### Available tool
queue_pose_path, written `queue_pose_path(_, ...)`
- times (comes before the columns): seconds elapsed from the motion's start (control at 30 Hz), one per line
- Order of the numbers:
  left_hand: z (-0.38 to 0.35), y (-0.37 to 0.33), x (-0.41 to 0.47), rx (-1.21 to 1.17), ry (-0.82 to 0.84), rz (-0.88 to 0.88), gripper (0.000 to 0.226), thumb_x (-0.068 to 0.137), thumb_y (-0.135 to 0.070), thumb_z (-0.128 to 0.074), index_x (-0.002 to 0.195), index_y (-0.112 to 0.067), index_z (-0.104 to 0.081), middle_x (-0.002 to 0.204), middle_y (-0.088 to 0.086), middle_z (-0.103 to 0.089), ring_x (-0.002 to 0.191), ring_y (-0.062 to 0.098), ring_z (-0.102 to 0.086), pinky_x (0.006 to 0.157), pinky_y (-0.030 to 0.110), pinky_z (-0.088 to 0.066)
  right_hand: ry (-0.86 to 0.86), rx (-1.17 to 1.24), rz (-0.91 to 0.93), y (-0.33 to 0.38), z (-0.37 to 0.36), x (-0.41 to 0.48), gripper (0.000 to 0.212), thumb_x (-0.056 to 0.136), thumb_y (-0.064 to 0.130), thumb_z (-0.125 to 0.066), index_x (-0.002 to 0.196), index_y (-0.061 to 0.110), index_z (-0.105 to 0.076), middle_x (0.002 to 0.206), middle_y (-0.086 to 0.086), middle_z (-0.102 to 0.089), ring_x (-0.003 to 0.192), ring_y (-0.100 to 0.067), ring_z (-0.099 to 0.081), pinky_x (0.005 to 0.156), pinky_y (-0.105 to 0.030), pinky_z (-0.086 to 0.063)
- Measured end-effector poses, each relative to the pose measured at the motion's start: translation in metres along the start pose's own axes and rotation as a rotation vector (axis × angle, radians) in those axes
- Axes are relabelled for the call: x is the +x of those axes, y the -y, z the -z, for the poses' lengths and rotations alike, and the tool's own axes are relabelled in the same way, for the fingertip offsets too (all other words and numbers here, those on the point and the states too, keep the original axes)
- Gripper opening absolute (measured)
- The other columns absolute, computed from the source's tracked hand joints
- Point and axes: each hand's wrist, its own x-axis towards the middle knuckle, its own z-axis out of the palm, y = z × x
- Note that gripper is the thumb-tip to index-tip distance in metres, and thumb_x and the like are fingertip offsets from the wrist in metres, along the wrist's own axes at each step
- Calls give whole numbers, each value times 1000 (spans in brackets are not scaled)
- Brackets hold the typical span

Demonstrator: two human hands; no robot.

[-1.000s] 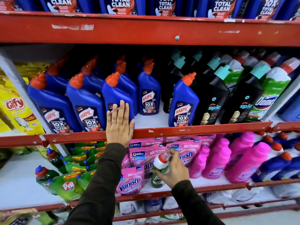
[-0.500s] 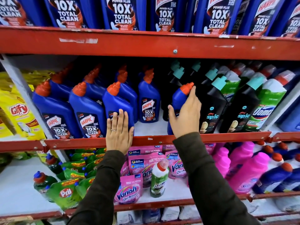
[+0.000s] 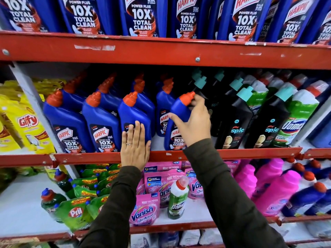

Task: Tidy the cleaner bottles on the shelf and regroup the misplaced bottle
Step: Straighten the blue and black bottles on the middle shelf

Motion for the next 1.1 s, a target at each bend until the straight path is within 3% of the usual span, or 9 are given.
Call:
queue_pose_path(0.23, 1, 1, -1, -30, 22, 3, 61, 109, -37, -12, 160, -11, 11, 167, 3, 20, 155, 17, 16, 127, 38, 8, 51, 32, 2, 9, -24, -5, 82, 74, 32, -88, 140, 8, -45, 129, -6, -63, 118, -26, -57, 102, -42, -47)
queue_pose_path(0.4, 1, 1, -1, -26, 19, -5, 62, 109, -36, -13, 160, -11, 11, 168, 3, 19, 155, 18, 16, 127, 38, 8, 58, 58, 22, 7, -15, -6, 100, 75, 42, -86, 152, 9, -32, 138, -7, -56, 126, -26, -50, 109, -39, -41)
queue_pose_path(0.53, -1, 1, -1, -12, 8, -16, 62, 109, -36, -15, 161, -10, 9, 168, 4, 18, 156, 19, 15, 127, 39, 8, -211, 77, 145, -4, 21, 5, 63, 88, 30, -76, 139, 6, -49, 129, -10, -59, 119, -23, -54, 106, -28, -39)
queue_pose_path(0.67, -1, 2, -1, -6, -3, -27, 66, 107, -34, -22, 161, -9, 7, 168, 4, 17, 156, 19, 15, 127, 40, 7, -499, -20, 111, -37, 70, 29, 39, 96, 19, -62, 131, 4, -55, 129, -16, -57, 122, -32, -52, 109, -32, -35)
queue_pose_path(0.8, -2, 1, 0, 2, -20, -32, 77, 100, -30, -35, 161, -8, 6, 168, 4, 17, 156, 19, 15, 127, 40, 7, -609, -163, -130, -79, 110, 49, 48, 95, 19, -58, 138, 1, -48, 136, -24, -48, 128, -40, -45, 111, -35, -28)
queue_pose_path(1.1, -2, 1, -1, -11, -11, -32, 69, 105, -33, -27, 161, -7, 4, 168, 4, 15, 156, 19, 13, 127, 41, 4, -397, -217, -343, -131, 131, 62, 82, 84, 16, -77, 149, -4, -31, 149, -25, -41, 142, -35, -37, 118, -36, -22)
